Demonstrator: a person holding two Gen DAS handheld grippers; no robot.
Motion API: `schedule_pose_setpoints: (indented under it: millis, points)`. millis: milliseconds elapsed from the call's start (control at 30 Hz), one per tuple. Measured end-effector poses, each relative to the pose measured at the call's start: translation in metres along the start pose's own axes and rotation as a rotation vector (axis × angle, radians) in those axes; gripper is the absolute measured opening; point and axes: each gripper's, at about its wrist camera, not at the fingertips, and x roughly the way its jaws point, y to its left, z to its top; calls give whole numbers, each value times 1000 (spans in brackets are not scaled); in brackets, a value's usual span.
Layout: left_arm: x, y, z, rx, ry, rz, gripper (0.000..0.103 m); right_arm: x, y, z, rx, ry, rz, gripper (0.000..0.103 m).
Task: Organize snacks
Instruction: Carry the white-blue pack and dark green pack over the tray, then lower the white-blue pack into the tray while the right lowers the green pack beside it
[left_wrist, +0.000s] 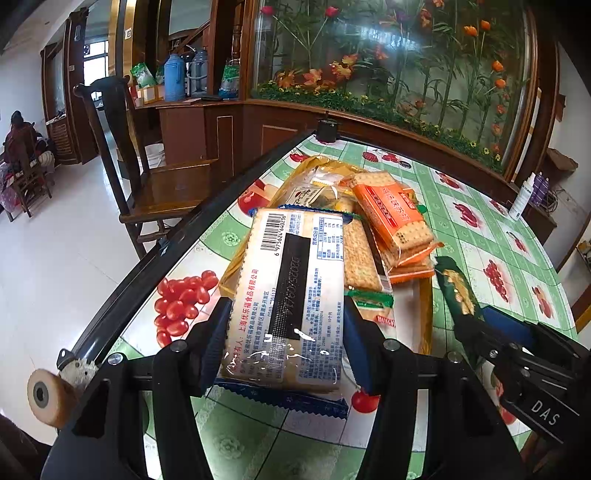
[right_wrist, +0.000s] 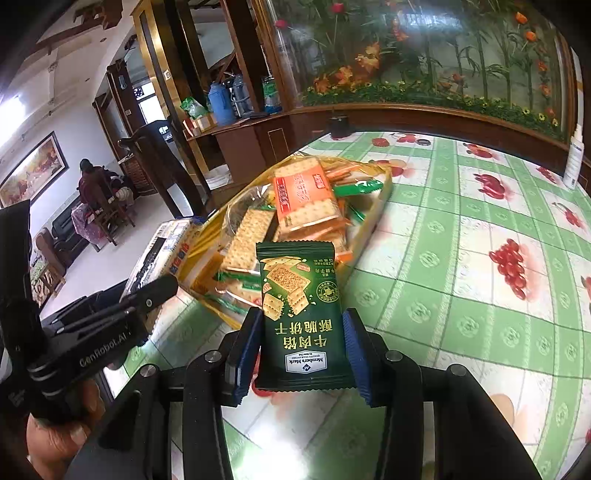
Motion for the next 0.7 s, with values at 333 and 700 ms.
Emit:
schedule_pose_setpoints:
  millis: [333, 700]
  points:
    - [13, -2, 15, -2, 7, -4, 56, 20, 1, 43, 9, -35, 13, 45]
    - [33, -14, 38, 19, 14, 1, 56, 52, -9, 98, 39, -44, 34, 45]
